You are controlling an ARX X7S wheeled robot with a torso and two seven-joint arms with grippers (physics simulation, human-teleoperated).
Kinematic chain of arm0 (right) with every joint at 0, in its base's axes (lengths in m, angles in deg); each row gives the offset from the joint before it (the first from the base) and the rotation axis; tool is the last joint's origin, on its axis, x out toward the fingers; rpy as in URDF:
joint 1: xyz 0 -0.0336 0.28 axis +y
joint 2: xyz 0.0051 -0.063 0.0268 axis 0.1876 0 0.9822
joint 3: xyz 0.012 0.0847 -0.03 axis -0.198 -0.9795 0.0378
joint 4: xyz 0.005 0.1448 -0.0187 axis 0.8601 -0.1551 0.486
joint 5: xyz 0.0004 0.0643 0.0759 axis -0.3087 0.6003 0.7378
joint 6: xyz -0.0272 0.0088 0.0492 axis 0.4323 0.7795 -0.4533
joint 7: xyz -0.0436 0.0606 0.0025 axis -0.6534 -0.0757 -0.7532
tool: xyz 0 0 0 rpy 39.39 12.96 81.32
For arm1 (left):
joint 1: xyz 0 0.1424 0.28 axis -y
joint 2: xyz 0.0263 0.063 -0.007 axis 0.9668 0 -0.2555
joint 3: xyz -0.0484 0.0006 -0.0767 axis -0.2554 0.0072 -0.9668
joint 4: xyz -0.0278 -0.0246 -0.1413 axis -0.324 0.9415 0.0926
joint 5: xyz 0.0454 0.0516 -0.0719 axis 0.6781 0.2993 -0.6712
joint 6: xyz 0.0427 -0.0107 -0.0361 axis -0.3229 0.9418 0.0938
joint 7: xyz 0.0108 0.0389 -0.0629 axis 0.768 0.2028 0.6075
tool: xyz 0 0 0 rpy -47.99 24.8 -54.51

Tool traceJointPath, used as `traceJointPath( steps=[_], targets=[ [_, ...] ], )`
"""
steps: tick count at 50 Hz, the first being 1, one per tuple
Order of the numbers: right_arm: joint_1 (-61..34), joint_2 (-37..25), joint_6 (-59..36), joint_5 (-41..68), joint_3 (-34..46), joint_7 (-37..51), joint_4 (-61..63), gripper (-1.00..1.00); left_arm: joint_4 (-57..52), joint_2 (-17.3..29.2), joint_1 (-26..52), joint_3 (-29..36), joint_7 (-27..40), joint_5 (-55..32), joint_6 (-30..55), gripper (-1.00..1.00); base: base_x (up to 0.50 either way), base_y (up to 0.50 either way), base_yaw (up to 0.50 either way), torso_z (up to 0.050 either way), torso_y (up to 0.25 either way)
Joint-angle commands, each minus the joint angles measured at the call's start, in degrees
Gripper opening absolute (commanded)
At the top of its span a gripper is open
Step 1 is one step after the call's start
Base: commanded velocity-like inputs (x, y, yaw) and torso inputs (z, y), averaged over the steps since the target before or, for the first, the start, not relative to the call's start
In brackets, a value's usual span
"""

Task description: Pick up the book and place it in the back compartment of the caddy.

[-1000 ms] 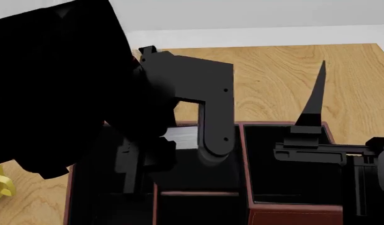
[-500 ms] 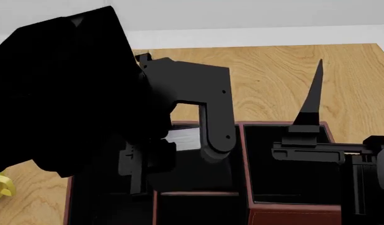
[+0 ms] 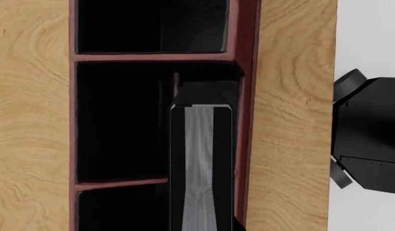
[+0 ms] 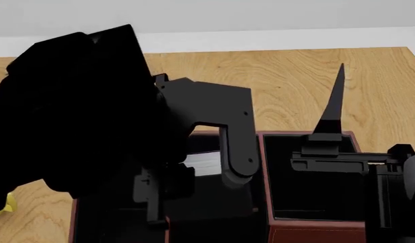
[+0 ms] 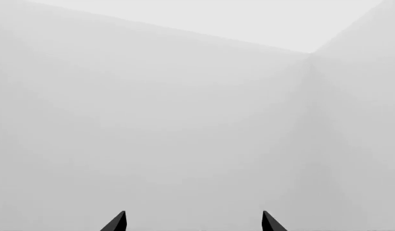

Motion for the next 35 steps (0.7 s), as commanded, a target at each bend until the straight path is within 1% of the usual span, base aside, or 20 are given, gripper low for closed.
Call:
traceJointPath(
  steps=[1, 10, 13, 19, 26, 35],
  targets=[
    [0.0, 0.2, 0.3, 0.3, 0.0, -0.3, -0.3, 1.0, 0.8, -0.4, 0.4, 0.8, 4.7, -3.9, -1.3, -1.0, 0.0, 0.0, 0.0, 0.0, 0.01],
    [0.7, 0.0, 1.1, 0.4, -0.6, -0.3, -0.3, 1.0, 0.5, -0.1, 0.5, 2.9, 6.4, -6.7, -2.1, -1.0, 0.0, 0.0, 0.0, 0.001, 0.0],
    [0.7, 0.1, 1.2, 0.2, -0.5, -0.5, -0.6, 1.0, 0.6, -0.1, 0.4, 2.9, 7.0, -7.2, -2.2, -1.0, 0.0, 0.0, 0.0, 0.0, 0.003],
    [0.6, 0.2, 1.3, 0.2, -0.3, -0.6, -0.7, 1.0, -2.7, 0.4, 0.1, 2.4, 7.9, -8.7, -0.3, -1.0, 0.0, 0.0, 0.0, 0.0, 0.0],
    [1.3, 0.0, 1.9, 0.2, -0.8, -0.6, -0.5, 1.0, -1.6, 0.0, -0.4, 1.6, 9.1, -9.1, -1.3, -1.0, 0.0, 0.0, 0.0, 0.0, 0.001],
    [1.2, 0.2, 2.2, 0.1, -0.5, -0.9, -0.9, 1.0, -1.9, 0.2, -0.9, 3.2, 10.0, -10.1, -1.8, -1.0, 0.0, 0.0, 0.0, 0.0, 0.001]
  ],
)
